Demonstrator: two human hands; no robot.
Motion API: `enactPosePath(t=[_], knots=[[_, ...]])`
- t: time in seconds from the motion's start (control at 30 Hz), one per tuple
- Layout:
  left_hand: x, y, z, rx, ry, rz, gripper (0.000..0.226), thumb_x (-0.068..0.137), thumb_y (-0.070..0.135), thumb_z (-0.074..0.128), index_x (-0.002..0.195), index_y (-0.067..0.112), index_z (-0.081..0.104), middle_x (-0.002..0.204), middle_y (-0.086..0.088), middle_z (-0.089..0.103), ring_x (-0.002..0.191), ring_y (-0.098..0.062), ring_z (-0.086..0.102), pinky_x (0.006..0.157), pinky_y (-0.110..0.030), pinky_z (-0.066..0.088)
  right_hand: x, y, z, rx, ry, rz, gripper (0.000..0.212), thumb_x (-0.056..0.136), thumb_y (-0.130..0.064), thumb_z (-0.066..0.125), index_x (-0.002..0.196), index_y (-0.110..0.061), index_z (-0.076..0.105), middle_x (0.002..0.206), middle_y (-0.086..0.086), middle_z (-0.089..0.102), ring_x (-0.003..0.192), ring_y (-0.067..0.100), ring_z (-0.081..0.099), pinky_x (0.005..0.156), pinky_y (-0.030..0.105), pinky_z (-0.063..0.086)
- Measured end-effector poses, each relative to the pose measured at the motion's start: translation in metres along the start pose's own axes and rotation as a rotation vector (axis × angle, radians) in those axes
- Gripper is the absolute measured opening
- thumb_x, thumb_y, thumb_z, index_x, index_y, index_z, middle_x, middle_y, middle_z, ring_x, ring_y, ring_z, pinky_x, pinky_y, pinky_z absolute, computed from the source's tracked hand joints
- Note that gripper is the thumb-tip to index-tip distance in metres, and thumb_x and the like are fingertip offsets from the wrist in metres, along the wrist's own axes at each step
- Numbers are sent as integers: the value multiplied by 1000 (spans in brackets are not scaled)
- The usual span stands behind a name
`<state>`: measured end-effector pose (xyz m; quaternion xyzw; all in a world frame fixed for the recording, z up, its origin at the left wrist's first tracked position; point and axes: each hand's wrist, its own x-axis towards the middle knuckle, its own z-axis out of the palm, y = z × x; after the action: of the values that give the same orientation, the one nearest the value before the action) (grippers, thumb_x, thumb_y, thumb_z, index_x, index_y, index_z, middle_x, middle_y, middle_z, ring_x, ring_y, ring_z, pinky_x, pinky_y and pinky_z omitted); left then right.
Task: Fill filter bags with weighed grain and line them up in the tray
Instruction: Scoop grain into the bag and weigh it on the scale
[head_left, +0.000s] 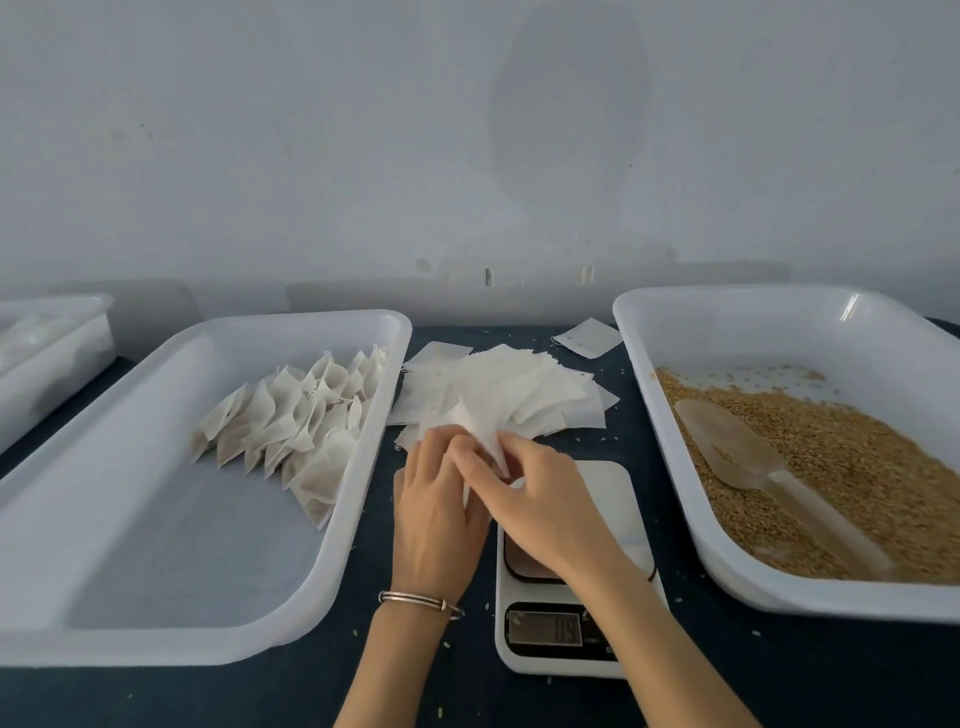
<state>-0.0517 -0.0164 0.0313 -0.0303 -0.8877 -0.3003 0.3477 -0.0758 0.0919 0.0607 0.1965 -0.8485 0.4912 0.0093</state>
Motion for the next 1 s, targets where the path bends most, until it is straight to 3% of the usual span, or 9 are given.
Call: enactPosePath(t=[0.17, 0.27, 0.4, 0.47, 0.57, 0.63, 0.73, 0.87, 1.0], knots=[[-4, -12, 0, -150, 0, -159, 10, 89, 8, 61, 82, 12, 56, 77, 4, 56, 69, -9, 54, 63, -19, 45, 6, 4, 0, -91, 15, 79, 37, 101, -29, 37, 69, -16, 48, 66, -2, 59, 68, 16, 58, 68, 35, 46], [-2, -25, 2, -58, 45, -179, 12, 87, 5, 63, 79, 8, 55, 72, -1, 56, 64, -10, 52, 60, -21, 47, 7, 9, -2, -61, 56, 137, 36, 102, -30, 34, 71, -19, 49, 70, 2, 67, 60, 6, 57, 61, 22, 44], [1, -30, 6, 135, -20, -265, 11, 92, 0, 54, 100, 3, 60, 100, -10, 59, 92, -22, 55, 85, -26, 46, 4, 11, -9, 291, 100, 252, 17, 95, -20, 48, 85, -18, 62, 63, -2, 69, 55, 7, 64, 59, 19, 54], [-2, -21, 3, -15, 37, -304, 19, 94, 4, 50, 111, 7, 59, 111, -5, 57, 106, -20, 53, 92, -24, 41, -1, 9, -14, 450, 114, 291, 9, 91, -18, 57, 88, -21, 65, 69, -5, 70, 63, 11, 69, 64, 24, 58], [-4, 7, -11, -449, 38, -497, 33, 92, 51, 44, 114, 30, 56, 108, 20, 60, 102, 1, 56, 79, -12, 45, -9, 7, -20, 556, 137, 308, 9, 91, -24, 61, 93, -18, 68, 78, 0, 71, 67, 13, 70, 62, 23, 58], [-7, 20, -18, -689, -32, -538, 49, 87, 67, 39, 114, 32, 60, 108, 19, 65, 99, 1, 62, 74, -10, 48, -14, 7, -23, 595, 164, 306, 12, 90, -26, 62, 94, -19, 69, 79, 2, 71, 67, 13, 69, 60, 21, 55], [-6, 30, -23, -966, -118, -643, 43, 83, 48, 56, 112, 18, 66, 102, -5, 72, 91, -17, 70, 69, -20, 54, -20, 7, -25, 603, 183, 298, 8, 88, -28, 64, 92, -24, 70, 76, 0, 70, 64, 11, 65, 62, 22, 56], [-6, 30, -22, -997, -117, -744, 35, 86, 13, 62, 120, 13, 53, 87, -14, 73, 79, -24, 70, 66, -25, 56, -25, 11, -31, 597, 202, 287, 8, 89, -25, 63, 86, -27, 69, 70, -4, 69, 59, 6, 61, 64, 25, 57], [-12, 30, -19, -1071, -67, -765, 48, 71, 20, 71, 116, 14, 55, 89, -16, 73, 87, -26, 71, 74, -26, 57, -29, 19, -33, 464, 210, 309, 16, 91, -27, 59, 106, -24, 65, 83, -6, 67, 65, 5, 64, 62, 22, 57]])
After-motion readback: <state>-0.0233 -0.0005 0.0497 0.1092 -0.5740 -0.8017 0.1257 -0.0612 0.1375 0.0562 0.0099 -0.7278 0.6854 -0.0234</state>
